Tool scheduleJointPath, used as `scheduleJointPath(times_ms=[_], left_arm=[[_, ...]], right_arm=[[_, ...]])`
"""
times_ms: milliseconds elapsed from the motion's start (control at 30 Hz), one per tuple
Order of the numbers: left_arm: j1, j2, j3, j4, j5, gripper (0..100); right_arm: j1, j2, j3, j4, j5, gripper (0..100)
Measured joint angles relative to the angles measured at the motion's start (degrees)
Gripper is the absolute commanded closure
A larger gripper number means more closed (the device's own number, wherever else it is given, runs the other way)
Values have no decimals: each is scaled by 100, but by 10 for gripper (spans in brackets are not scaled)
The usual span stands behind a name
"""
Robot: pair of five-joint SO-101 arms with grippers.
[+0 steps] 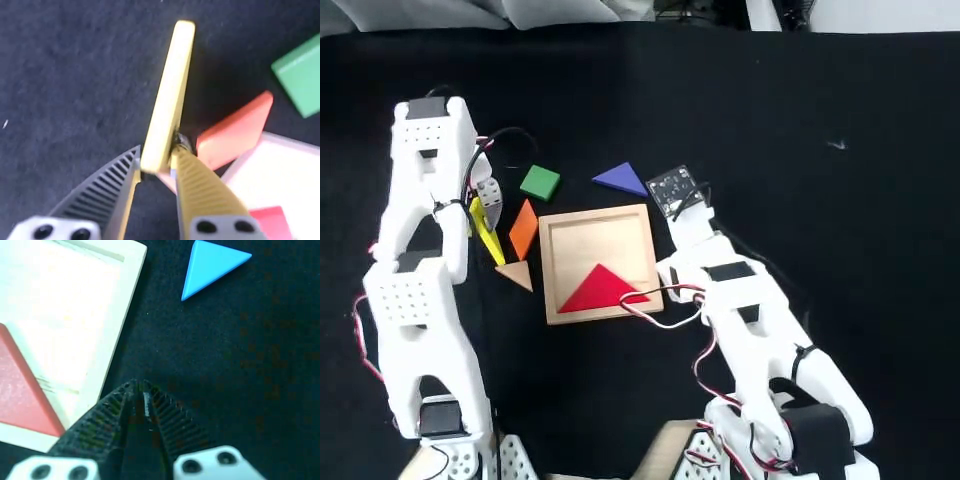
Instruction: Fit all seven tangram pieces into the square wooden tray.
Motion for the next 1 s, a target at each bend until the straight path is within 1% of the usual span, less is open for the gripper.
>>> scheduleJointPath(times_ms=[33, 100, 200, 300, 433, 567, 700, 800, 900, 1000], left_arm=[[26, -88, 114, 0, -18, 959], [70, -141, 185, 0, 9, 973], [70, -141, 193, -35, 264, 970], [70, -141, 176, -44, 290, 970], [70, -290, 114, 0, 0, 970], [202, -1301, 114, 0, -475, 970], [738, -2699, 501, 9, -923, 970], [1310, -3429, 1152, 26, -985, 971], [1943, -3516, 1837, 18, -1002, 970], [2330, -3314, 2277, -352, -1002, 970]], right_arm=[[0, 0, 0, 0, 0, 987], [0, 0, 0, 0, 0, 987], [0, 0, 0, 0, 0, 987], [0, 0, 0, 0, 0, 987], [0, 0, 0, 0, 0, 987], [0, 0, 0, 0, 0, 987], [0, 0, 0, 0, 0, 987], [0, 0, 0, 0, 0, 987], [0, 0, 0, 0, 0, 987], [0, 0, 0, 0, 0, 987]])
